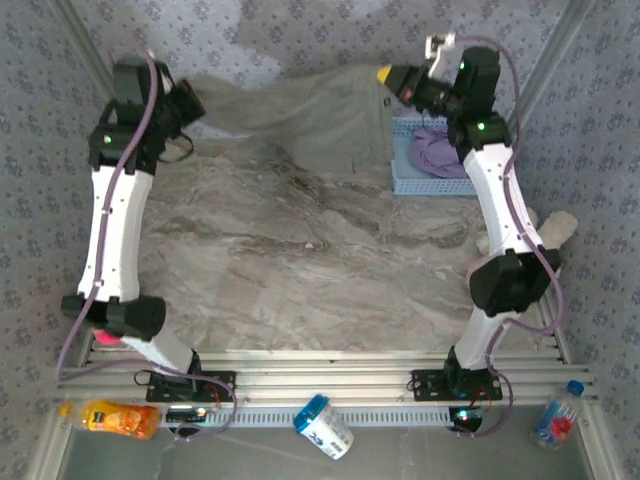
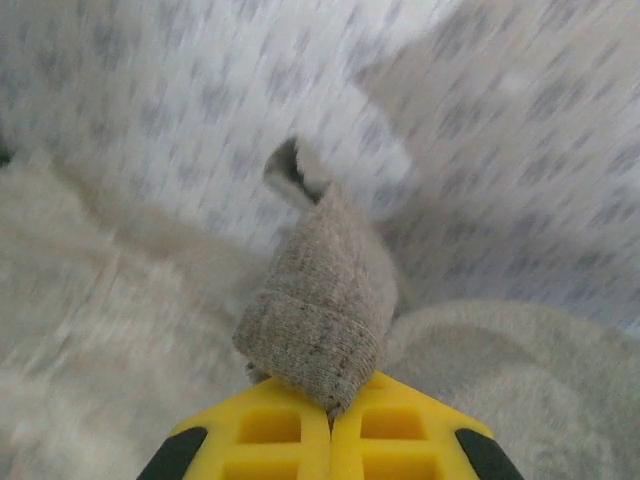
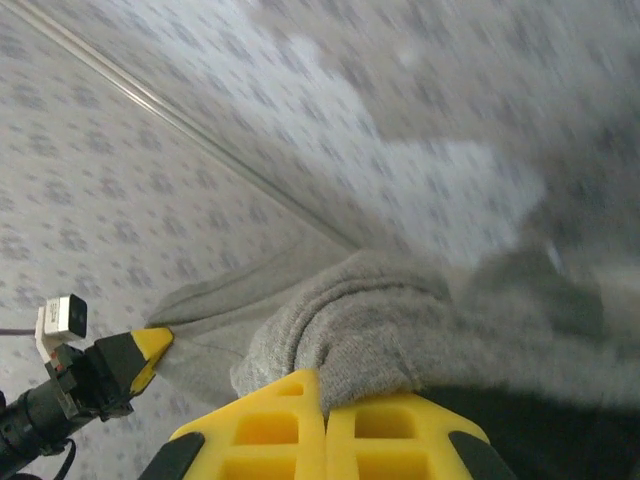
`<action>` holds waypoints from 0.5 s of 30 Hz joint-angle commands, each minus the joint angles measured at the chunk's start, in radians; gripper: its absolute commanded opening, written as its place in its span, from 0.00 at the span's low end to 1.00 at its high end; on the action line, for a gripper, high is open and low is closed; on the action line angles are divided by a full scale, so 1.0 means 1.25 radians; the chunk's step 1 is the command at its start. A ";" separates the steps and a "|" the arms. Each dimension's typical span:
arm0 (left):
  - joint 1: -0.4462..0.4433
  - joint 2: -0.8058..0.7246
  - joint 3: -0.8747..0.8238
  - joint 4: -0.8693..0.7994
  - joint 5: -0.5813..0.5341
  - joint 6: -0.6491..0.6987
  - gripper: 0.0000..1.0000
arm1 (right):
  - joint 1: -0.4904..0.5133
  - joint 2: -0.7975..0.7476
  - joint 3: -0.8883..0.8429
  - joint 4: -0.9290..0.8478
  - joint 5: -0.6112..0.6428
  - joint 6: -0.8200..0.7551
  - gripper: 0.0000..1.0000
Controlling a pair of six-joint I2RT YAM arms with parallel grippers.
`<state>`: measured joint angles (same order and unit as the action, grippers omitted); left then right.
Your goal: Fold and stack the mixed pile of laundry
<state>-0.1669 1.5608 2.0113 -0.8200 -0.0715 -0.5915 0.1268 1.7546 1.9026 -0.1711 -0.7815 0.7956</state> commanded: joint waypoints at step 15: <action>-0.116 -0.301 -0.862 0.207 -0.057 -0.239 0.76 | -0.008 -0.444 -0.718 -0.311 0.327 -0.261 0.44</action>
<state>-0.3096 1.1263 0.8276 -0.6533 -0.1051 -0.8955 0.0914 1.1973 0.9546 -0.5251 -0.4900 0.5377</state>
